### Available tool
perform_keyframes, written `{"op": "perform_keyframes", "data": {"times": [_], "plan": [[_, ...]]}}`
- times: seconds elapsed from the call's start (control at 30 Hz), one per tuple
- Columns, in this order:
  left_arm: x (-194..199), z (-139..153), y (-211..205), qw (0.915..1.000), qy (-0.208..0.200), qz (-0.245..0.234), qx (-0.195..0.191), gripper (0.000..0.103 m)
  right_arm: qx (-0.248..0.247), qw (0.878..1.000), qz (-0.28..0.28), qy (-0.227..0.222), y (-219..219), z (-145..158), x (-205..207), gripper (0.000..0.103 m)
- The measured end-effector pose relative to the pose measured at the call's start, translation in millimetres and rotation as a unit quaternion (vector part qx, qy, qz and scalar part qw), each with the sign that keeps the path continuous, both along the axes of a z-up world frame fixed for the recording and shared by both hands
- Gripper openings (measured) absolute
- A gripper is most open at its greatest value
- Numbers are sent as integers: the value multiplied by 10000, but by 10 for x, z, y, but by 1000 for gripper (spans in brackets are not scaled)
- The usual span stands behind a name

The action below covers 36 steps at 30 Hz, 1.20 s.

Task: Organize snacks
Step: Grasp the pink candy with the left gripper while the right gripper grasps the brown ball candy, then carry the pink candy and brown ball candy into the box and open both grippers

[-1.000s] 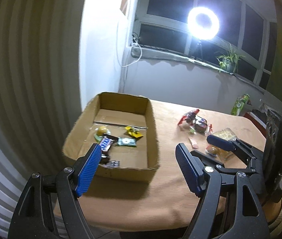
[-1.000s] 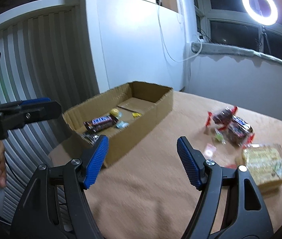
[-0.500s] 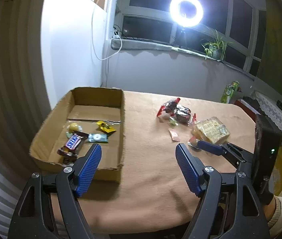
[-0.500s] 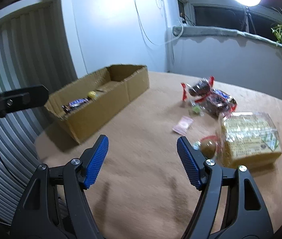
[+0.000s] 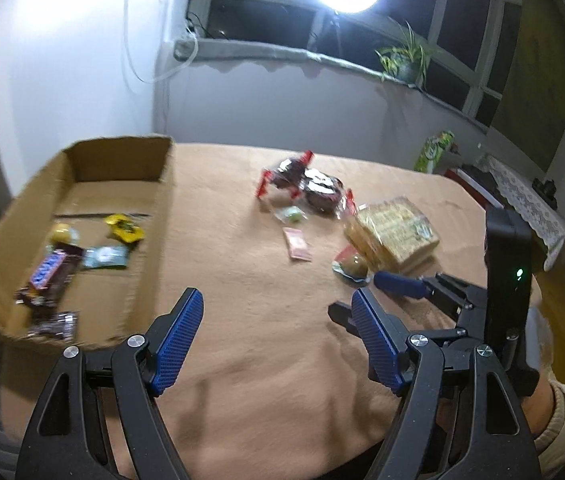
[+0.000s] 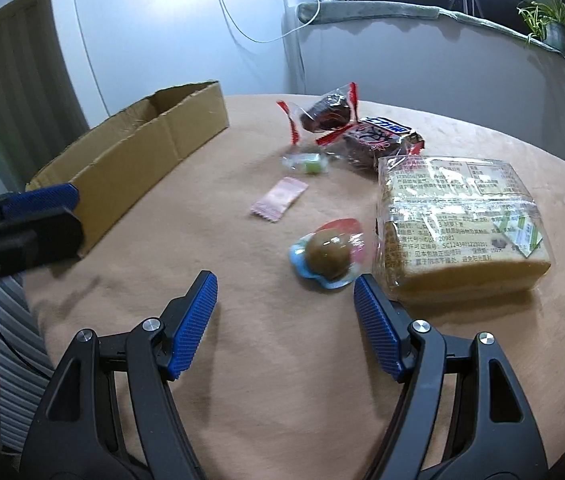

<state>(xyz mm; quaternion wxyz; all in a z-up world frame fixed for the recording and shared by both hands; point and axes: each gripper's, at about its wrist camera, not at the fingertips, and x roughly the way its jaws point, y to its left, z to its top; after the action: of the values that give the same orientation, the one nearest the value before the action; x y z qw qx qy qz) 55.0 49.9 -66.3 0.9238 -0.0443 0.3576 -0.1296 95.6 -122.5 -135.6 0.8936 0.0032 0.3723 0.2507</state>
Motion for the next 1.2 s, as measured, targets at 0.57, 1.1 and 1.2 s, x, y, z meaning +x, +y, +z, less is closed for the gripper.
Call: {"op": "perform_keyframes", "data": {"times": [0.57,1.1,1.2], "plan": [[926,-387,-298,9975,680,-194,-85,59,-132,9998,77,160,-103,-5,268,43],[924,-476,-408,9980,514,-349,151,15,379,9992,124,60,-339,-48,194,38],[853,-471,-399,9985,438,-316,93,15,359,9993,113,14,-337,-37,182,36]]}}
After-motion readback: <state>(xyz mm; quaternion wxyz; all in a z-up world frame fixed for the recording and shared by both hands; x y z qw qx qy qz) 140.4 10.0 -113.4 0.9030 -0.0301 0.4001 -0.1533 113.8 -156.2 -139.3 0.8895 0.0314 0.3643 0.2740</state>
